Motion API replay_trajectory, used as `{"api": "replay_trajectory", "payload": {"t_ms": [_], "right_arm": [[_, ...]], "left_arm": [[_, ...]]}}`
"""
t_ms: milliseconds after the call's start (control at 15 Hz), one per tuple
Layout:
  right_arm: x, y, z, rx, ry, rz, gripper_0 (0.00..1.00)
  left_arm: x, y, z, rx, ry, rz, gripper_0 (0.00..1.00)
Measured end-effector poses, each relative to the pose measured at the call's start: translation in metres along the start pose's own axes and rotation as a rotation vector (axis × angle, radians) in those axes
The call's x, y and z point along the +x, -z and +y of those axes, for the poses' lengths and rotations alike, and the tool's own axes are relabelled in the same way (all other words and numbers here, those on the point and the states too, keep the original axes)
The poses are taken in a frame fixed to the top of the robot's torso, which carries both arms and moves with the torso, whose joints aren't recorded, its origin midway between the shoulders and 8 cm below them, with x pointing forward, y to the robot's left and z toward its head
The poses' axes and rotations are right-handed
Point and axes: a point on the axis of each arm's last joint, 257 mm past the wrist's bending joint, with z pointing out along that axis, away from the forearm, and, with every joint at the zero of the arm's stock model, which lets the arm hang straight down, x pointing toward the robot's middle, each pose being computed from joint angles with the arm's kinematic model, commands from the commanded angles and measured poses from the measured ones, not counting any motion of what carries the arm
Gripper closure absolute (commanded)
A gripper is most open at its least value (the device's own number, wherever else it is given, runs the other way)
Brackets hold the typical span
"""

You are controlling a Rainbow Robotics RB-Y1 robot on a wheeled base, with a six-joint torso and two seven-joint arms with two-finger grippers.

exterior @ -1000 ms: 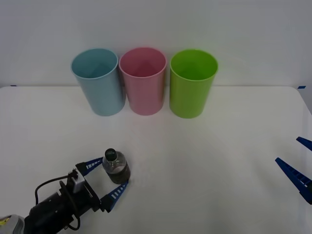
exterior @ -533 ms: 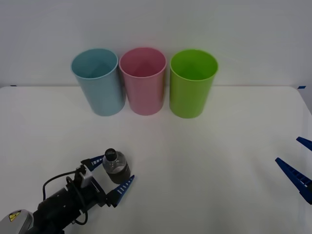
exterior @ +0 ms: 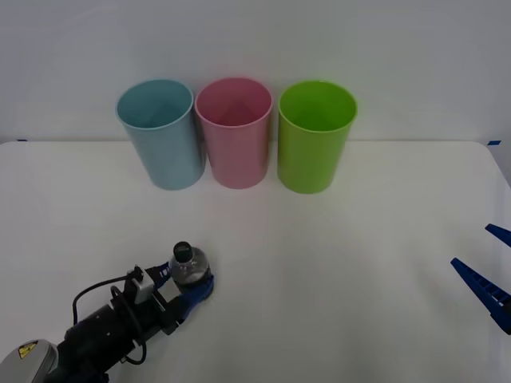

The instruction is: Grasp the object on the table and drop it into the matching bin: aluminum can to the light blue bin, PET bottle to the pink bin.

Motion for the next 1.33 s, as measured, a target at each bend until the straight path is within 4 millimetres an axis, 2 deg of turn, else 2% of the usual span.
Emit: {"api": "replay_trajectory", "payload": {"t_ms": [333, 600, 1000, 1133, 1333], "right_arm": [[0.0, 0.0, 0.0, 0.0, 0.0, 0.0, 0.0], [0.0, 0.0, 0.0, 0.0, 0.0, 0.0, 0.0], [0.0, 0.0, 0.0, 0.0, 0.0, 0.0, 0.0], [0.0, 0.0, 0.0, 0.0, 0.0, 0.0, 0.0], [0.0, 0.0, 0.0, 0.0, 0.0, 0.0, 0.0]], "left_arm": [[-0.001, 0.001, 0.004, -0.012, 0.012, -0.003, 1.0], [-0.009, 0.011, 0.02, -0.034, 0.02, -0.02, 1.0], [-0.054, 0.04, 0.058, -0.081, 0.057, -0.12, 1.0], [-0.08, 0.055, 0.073, -0.123, 0.05, -0.158, 1.0], [-0.125, 0.07, 0.075, -0.154, 0.041, -0.21, 1.0]]}}
